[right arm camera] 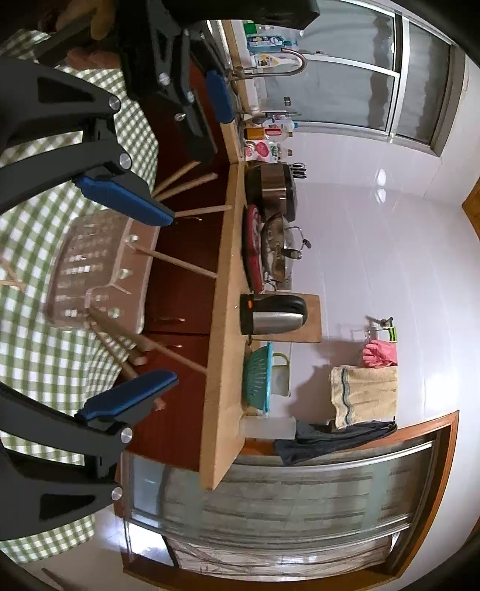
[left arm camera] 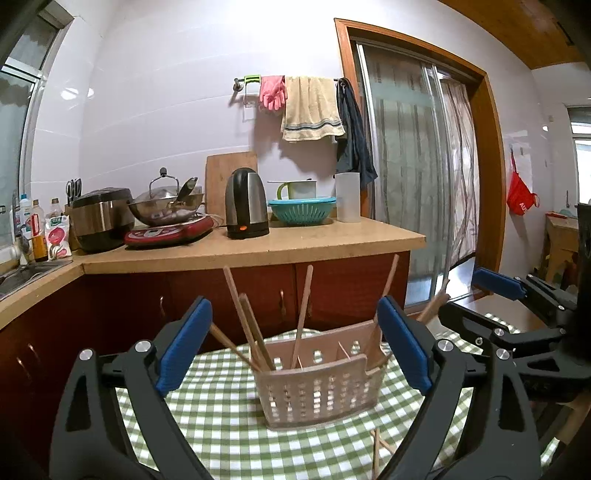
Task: Organize utensils
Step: 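Open both grippers to release the chopsticks into the holder, then move both open grippers back over the two loose chopsticks on the cloth, then close the left gripper on the end of a loose chopstick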
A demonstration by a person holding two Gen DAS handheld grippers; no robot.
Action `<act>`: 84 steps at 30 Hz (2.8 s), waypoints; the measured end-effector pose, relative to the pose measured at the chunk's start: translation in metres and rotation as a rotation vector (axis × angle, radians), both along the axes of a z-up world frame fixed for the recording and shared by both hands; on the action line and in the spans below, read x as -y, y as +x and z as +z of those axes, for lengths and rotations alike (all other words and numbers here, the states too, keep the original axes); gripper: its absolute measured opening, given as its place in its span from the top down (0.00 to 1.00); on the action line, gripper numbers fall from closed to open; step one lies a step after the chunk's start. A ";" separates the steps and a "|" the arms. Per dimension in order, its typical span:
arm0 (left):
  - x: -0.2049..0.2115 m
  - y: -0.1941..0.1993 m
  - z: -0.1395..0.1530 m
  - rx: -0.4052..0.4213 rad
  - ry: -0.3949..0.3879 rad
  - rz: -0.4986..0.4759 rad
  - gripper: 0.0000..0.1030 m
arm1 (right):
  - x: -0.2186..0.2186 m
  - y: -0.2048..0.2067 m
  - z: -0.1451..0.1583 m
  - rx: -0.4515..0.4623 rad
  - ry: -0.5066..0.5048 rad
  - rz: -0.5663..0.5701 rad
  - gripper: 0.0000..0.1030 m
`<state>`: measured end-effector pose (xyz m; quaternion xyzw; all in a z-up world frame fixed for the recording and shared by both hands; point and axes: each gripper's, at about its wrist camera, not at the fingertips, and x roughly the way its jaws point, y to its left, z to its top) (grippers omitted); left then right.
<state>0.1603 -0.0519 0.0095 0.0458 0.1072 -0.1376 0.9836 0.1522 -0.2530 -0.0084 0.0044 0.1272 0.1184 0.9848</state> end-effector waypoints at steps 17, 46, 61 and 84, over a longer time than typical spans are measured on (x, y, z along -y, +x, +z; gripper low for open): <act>-0.019 -0.061 -0.069 -0.126 0.021 0.068 0.14 | 0.020 -0.068 -0.082 -0.194 -0.006 -0.052 0.24; -0.003 -0.115 -0.188 -0.414 0.081 0.040 0.43 | 0.020 -0.117 -0.166 -0.386 -0.014 0.005 0.53; 0.011 -0.120 -0.206 -0.496 0.092 -0.016 0.78 | 0.014 -0.115 -0.177 -0.434 -0.019 0.049 0.67; 0.012 -0.124 -0.199 -0.460 0.085 -0.036 0.94 | 0.010 -0.131 -0.168 -0.406 -0.049 0.065 0.94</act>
